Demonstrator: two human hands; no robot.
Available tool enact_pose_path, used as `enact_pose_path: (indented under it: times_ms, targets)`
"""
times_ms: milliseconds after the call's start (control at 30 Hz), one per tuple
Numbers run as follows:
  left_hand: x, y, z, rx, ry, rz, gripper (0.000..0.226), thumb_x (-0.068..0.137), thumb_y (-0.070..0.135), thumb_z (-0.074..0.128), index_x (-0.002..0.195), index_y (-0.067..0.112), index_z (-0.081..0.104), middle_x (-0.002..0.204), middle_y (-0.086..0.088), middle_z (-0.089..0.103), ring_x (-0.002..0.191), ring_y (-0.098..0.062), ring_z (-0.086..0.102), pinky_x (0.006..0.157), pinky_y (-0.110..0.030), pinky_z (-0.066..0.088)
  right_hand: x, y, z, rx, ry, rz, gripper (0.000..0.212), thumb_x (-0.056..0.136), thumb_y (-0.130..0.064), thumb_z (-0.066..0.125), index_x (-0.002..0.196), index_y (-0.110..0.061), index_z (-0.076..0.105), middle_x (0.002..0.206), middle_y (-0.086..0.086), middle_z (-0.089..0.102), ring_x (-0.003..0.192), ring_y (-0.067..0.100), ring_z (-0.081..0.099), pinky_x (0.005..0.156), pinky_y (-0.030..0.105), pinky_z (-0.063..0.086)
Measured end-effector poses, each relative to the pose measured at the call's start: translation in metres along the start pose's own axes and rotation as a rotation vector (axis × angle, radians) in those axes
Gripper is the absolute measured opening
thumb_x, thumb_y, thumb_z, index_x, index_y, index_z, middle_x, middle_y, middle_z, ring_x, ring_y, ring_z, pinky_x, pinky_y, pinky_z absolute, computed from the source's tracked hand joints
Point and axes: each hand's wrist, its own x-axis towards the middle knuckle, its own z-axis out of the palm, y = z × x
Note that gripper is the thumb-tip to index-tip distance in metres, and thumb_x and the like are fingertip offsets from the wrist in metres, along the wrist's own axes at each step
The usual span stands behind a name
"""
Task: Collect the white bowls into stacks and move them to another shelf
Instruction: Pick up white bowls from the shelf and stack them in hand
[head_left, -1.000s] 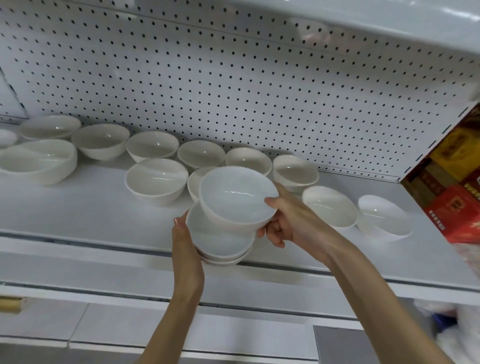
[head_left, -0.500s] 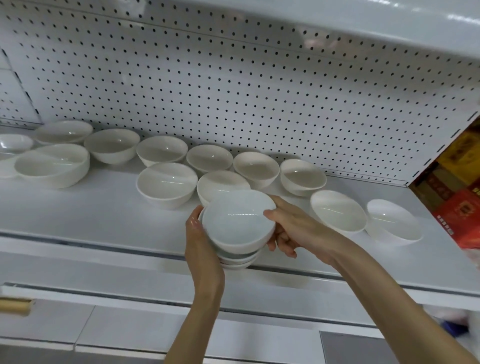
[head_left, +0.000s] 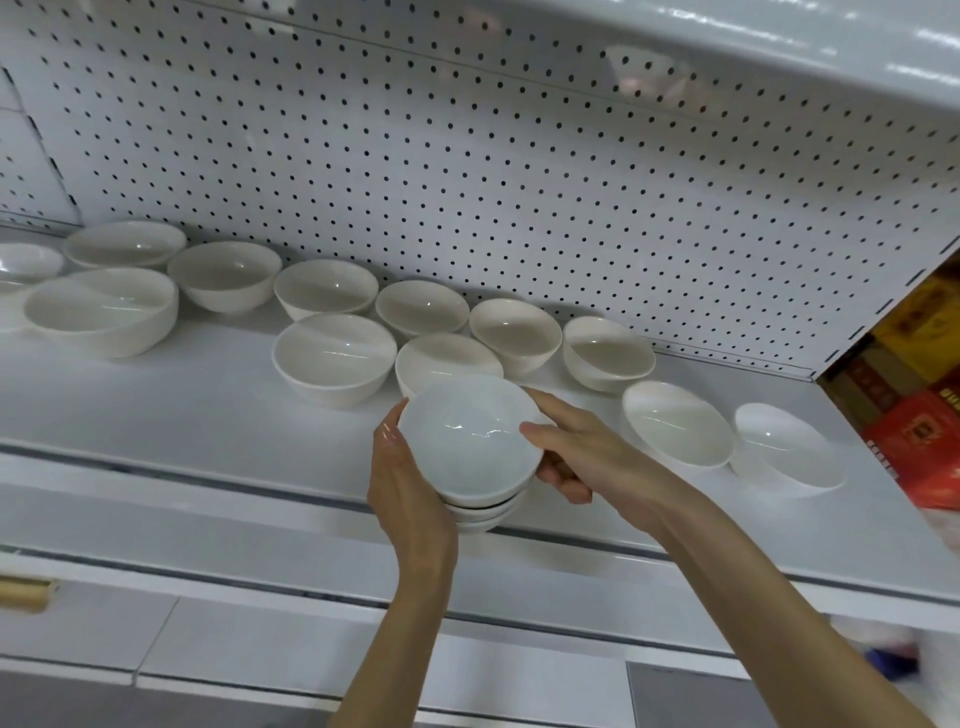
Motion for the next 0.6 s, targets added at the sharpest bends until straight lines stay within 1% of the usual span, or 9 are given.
enact_pose_path:
  times_ms: [100,167,267,300,333,400,467,600]
  targets:
    - [0.000,0.001,0.001,-0.001,0.007,-0.015,0.050,0.078,0.068,0.037,0.104,0.037,0.066,0.102,0.016,0.069,0.099,-0.008,0.064,0.081,-0.027,0.049,0.001,0.003,0.001,0.051,0.004,-0.026,0.036,0.099,-0.018,0.046,0.116,-0.047,0.058,0.060,0.000,0.042,0.052,0.011,0.033,0.044,0.020,0.020]
    - [0.000,0.001,0.001,-0.001,0.005,-0.014,0.046,0.081,0.065,0.037,0.105,0.038,0.066,0.103,0.016,0.069,0.100,-0.007,0.064,0.082,-0.027,0.049,0.002,0.004,0.001,0.077,0.006,-0.039,0.035,0.099,-0.018,0.046,0.115,-0.044,0.062,0.061,0.000,0.041,0.054,0.012,0.032,0.043,0.020,0.019]
    - [0.001,0.001,0.001,0.008,-0.010,-0.001,0.055,0.077,0.070,0.036,0.113,0.039,0.064,0.112,0.016,0.068,0.107,-0.006,0.062,0.089,-0.028,0.050,0.003,0.007,0.001,0.111,0.007,-0.041,0.034,0.099,-0.017,0.046,0.113,-0.041,0.066,0.060,0.001,0.040,0.053,0.012,0.031,0.042,0.020,0.018]
    - [0.002,0.001,0.000,0.018,-0.013,0.005,0.056,0.077,0.071,0.036,0.116,0.041,0.062,0.115,0.020,0.066,0.110,-0.003,0.061,0.091,-0.027,0.048,0.003,0.007,0.001,0.117,0.011,-0.044,0.034,0.099,-0.017,0.046,0.113,-0.040,0.066,0.059,0.000,0.040,0.052,0.012,0.031,0.042,0.020,0.018]
    - [0.002,0.001,0.000,0.031,-0.017,0.016,0.052,0.080,0.070,0.035,0.119,0.044,0.060,0.116,0.025,0.064,0.111,0.001,0.059,0.091,-0.025,0.047,0.004,0.008,0.002,0.115,0.018,-0.048,0.035,0.099,-0.017,0.046,0.116,-0.040,0.065,0.057,0.000,0.041,0.050,0.011,0.033,0.042,0.020,0.019]
    - [0.003,0.002,0.000,0.054,-0.034,0.043,0.040,0.090,0.060,0.033,0.119,0.047,0.057,0.114,0.033,0.062,0.108,0.008,0.058,0.089,-0.021,0.047,0.004,0.009,0.003,0.088,0.039,-0.059,0.036,0.099,-0.017,0.045,0.123,-0.041,0.060,0.055,-0.001,0.042,0.047,0.009,0.036,0.041,0.019,0.021]
    - [0.002,0.002,0.001,0.061,-0.046,0.057,0.036,0.095,0.054,0.033,0.117,0.044,0.060,0.112,0.030,0.065,0.106,0.006,0.060,0.086,-0.019,0.049,0.004,0.010,0.004,0.071,0.048,-0.078,0.037,0.100,-0.018,0.045,0.127,-0.042,0.057,0.054,-0.002,0.042,0.046,0.008,0.036,0.041,0.019,0.022]
    - [0.001,0.002,-0.001,0.064,-0.052,0.045,0.038,0.097,0.053,0.033,0.118,0.039,0.062,0.117,0.018,0.066,0.110,-0.004,0.061,0.091,-0.026,0.049,0.001,0.013,0.002,0.096,0.007,-0.105,0.036,0.101,-0.019,0.045,0.127,-0.042,0.056,0.047,-0.008,0.034,0.044,0.008,0.028,0.043,0.020,0.019]
